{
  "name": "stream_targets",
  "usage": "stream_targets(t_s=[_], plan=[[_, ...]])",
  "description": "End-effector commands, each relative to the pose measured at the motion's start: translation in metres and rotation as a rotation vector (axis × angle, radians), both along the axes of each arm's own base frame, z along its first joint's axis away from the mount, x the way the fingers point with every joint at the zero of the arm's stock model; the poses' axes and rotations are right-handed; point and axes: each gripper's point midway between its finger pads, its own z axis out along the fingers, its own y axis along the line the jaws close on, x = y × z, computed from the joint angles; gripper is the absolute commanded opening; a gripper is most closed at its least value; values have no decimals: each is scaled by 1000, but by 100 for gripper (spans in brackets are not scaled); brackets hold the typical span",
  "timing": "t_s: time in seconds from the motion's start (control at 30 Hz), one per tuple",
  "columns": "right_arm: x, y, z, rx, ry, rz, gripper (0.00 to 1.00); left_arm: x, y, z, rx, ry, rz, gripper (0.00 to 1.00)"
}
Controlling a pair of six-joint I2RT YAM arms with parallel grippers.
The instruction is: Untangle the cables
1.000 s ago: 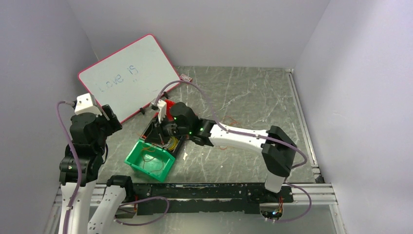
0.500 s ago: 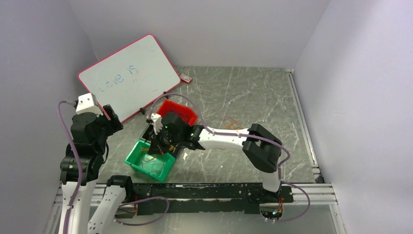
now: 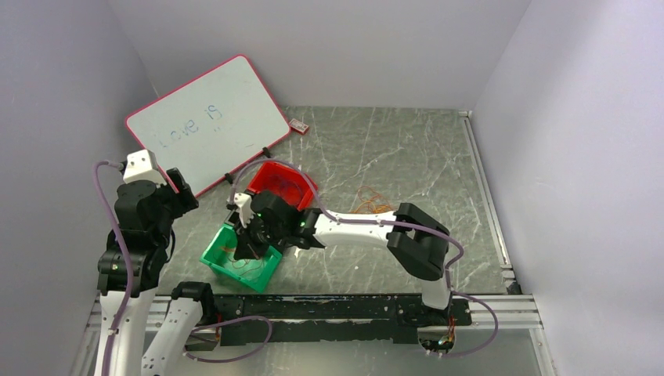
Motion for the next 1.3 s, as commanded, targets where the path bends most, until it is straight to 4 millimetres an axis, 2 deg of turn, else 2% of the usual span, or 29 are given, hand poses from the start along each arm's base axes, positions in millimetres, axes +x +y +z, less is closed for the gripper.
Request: stream_targets(t_s=[0.0, 0.07, 0.2, 0.23, 0.3, 0.37, 0.4, 0.53, 0.73, 0.87, 0.93, 1.03, 1.1, 1.17, 1.2, 1.27], plan=[[24, -4, -23, -99, -65, -102, 3, 2, 0, 2, -3, -15, -2, 74], [32, -7, -34, -138, -87, -133, 3, 3, 0, 0, -2, -11, -3, 74], [34, -9, -52, -194, -95, -124, 4, 5, -2, -1, -10, -10, -8, 74], [33, -9, -63, -217, -89, -118, 5, 6, -2, -1, -12, -11, -10, 74], [32, -11, -66, -224, -88, -114, 8, 6, -3, -1, -16, -13, -15, 74], [33, -13, -63, -211, -94, -127, 17, 7, -5, -1, -17, -11, -23, 74], [34, -12, -50, -183, -105, -134, 21, 7, -5, -1, -18, -11, -25, 74], [35, -15, -28, -137, -123, -148, 31, 8, -7, -1, -20, -13, -35, 75], [37, -24, 3, -96, -157, -177, 41, 12, -14, 3, -29, -27, -77, 75], [39, -37, 23, -79, -179, -214, 44, 18, -22, 2, -35, -22, -125, 76], [44, -51, 31, -84, -202, -270, 44, 22, -29, 2, -39, -21, -165, 77], [64, -88, 43, -130, -266, -424, 45, 28, -46, 1, -56, -23, -269, 76], [79, -121, 45, -185, -295, -541, 45, 32, -59, 1, -65, -32, -344, 76], [102, -161, 46, -260, -307, -665, 45, 36, -74, 0, -94, -33, -425, 76], [112, -183, 50, -287, -309, -718, 44, 37, -81, -3, -114, -29, -460, 75], [126, -228, 47, -385, -306, -805, 43, 39, -94, -7, -149, -23, -520, 73]])
